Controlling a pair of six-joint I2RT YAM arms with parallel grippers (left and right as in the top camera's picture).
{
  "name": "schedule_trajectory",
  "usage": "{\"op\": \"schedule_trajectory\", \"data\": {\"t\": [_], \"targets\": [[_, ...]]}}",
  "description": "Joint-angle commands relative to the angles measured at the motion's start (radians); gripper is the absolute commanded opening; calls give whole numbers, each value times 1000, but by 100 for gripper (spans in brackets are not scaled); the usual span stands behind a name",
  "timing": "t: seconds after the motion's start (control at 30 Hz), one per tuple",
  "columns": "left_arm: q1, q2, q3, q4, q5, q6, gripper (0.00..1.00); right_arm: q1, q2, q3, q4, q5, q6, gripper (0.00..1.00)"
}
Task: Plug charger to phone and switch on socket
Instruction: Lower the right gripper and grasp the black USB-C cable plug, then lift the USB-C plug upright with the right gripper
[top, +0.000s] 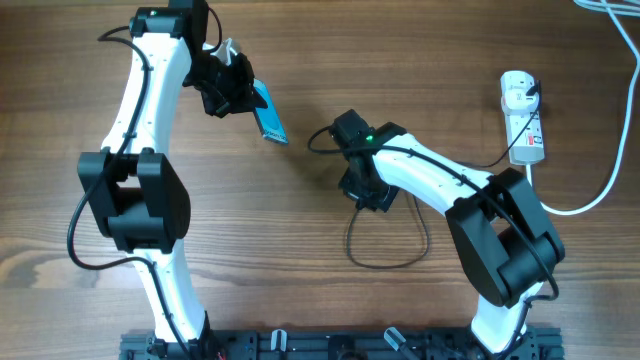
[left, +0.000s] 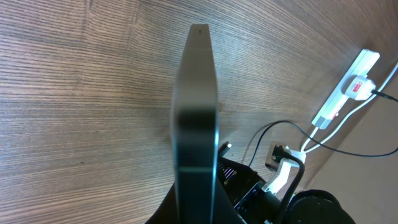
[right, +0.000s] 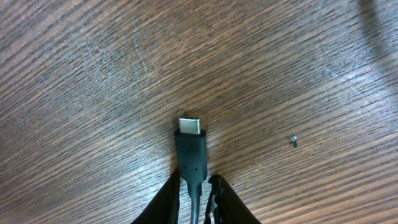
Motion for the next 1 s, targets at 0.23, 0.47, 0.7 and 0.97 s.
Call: {"op": "schedule_trajectory", "data": {"t": [0.23,0.47,0.7,0.97], "targets": [[3,-36,4,-4,12,-6,4,1,46,-8,20,51,-14,21],[3,-36,4,-4,13,-6,4,1,47,-8,21,65,-13,17],[3,-36,4,-4,13,-6,4,1,47,-8,24,47,-14,17],[3,-36,4,-4,13,-6,4,2,47,-8,18,16,-40,18]]}}
